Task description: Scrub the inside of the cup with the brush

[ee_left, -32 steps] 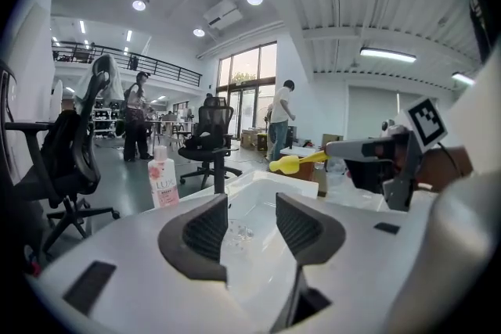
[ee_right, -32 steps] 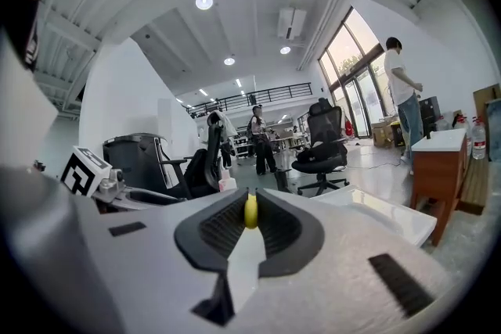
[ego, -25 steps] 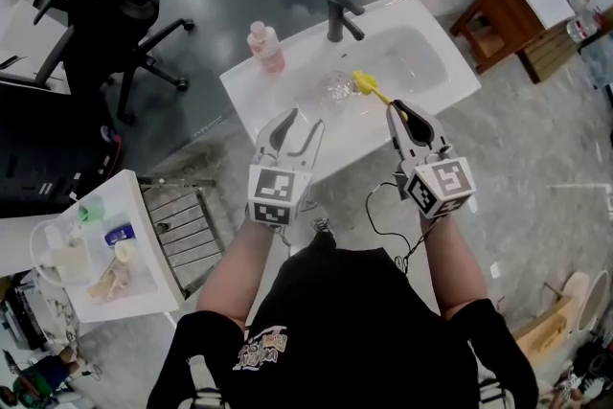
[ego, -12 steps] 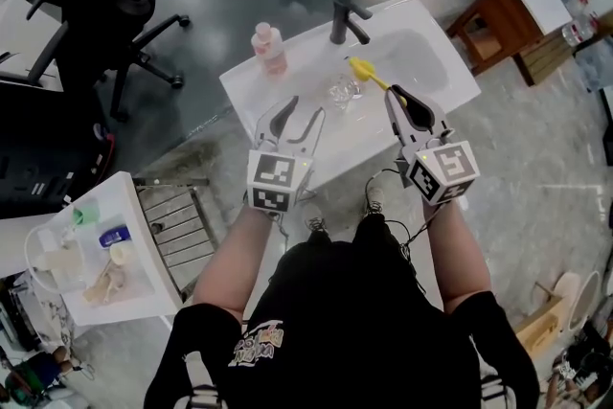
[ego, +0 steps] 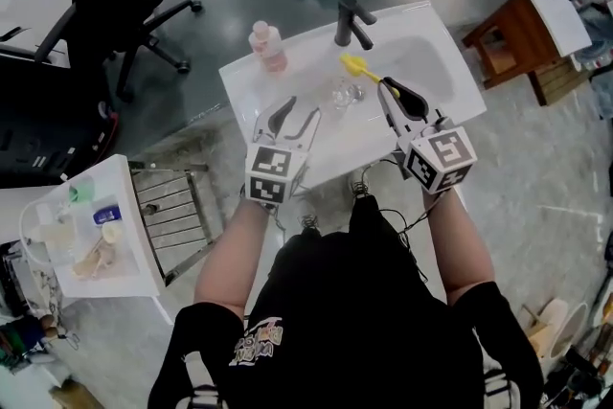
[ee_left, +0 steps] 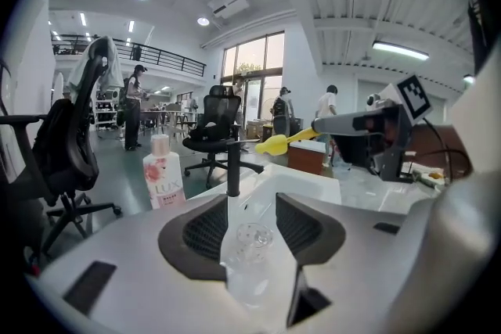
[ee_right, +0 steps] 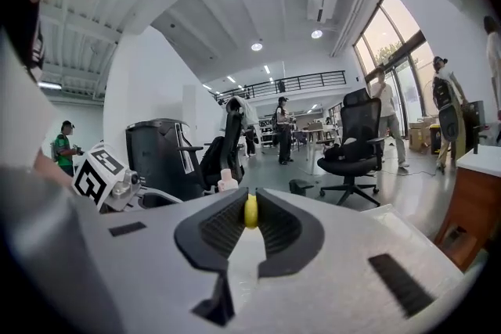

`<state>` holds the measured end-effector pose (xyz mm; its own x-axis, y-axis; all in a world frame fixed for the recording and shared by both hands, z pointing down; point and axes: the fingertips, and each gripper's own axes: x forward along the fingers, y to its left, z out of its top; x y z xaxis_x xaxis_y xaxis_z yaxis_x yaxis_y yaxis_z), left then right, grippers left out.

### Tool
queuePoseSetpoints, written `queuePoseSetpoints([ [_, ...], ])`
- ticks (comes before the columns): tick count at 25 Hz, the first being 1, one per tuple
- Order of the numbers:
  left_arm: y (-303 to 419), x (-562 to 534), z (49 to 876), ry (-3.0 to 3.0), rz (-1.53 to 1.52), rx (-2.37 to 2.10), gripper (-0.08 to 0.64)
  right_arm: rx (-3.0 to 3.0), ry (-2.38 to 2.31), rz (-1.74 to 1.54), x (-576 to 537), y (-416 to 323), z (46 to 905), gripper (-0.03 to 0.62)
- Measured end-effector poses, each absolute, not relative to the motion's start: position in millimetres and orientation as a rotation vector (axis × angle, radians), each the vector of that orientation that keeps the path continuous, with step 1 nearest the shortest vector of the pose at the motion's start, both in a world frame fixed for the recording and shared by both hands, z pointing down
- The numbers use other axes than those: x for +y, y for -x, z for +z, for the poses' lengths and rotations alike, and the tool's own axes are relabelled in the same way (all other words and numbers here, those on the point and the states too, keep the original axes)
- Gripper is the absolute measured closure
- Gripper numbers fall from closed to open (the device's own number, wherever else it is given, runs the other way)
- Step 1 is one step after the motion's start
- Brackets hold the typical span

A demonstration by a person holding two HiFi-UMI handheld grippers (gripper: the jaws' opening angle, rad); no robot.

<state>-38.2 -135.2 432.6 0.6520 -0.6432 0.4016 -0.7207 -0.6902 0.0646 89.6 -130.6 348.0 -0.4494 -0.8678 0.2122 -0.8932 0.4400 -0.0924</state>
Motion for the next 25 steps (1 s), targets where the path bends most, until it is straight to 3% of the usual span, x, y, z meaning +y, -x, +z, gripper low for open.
queuePoseSetpoints([
  [25, -4, -162, 572, -2.536, 1.073, -1.041, 0.391, -2.534, -1.101, 0.419, -195, -96, 457, 0.555],
])
